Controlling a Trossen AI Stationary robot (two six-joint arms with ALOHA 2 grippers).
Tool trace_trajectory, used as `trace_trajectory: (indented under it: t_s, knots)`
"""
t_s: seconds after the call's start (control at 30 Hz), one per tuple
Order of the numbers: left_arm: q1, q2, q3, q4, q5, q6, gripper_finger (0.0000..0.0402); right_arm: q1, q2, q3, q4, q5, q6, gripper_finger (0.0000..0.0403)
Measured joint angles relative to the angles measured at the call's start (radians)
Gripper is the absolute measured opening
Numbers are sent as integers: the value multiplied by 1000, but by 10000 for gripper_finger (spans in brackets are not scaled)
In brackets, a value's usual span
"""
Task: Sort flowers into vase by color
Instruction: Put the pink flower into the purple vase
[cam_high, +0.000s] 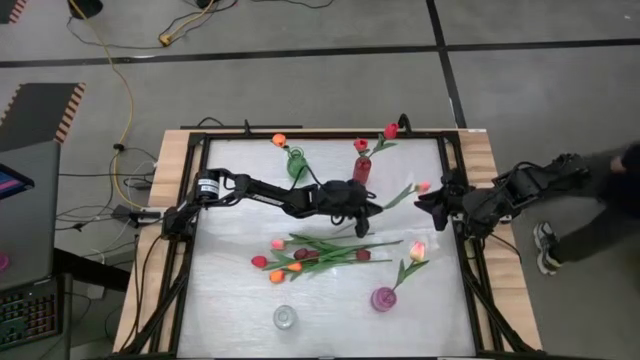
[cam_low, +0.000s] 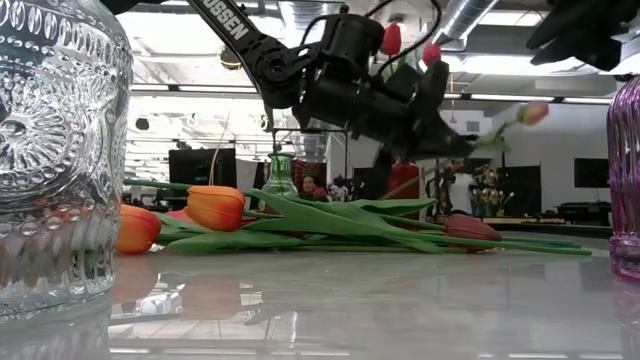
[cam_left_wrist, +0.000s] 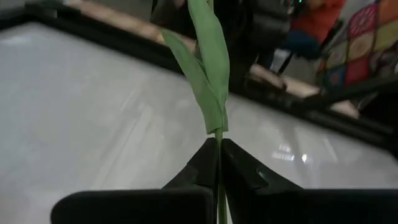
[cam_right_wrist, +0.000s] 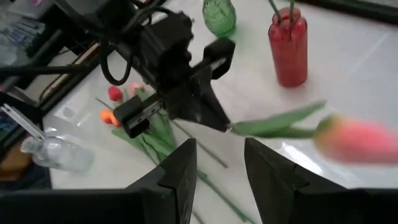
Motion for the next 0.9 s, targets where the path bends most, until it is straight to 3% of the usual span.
trace_trajectory:
  t_s: [0.43,0.73,0.9]
  knots:
    - [0,0,0,252,7,-78,0,0,34,0,4,-3,100,161]
    - [-6,0,0,360,47,-96,0,0,110,1,118,7,-32,161]
    - [-15,-2,0,397,48,-96,0,0,146,1,200,78,-65,161]
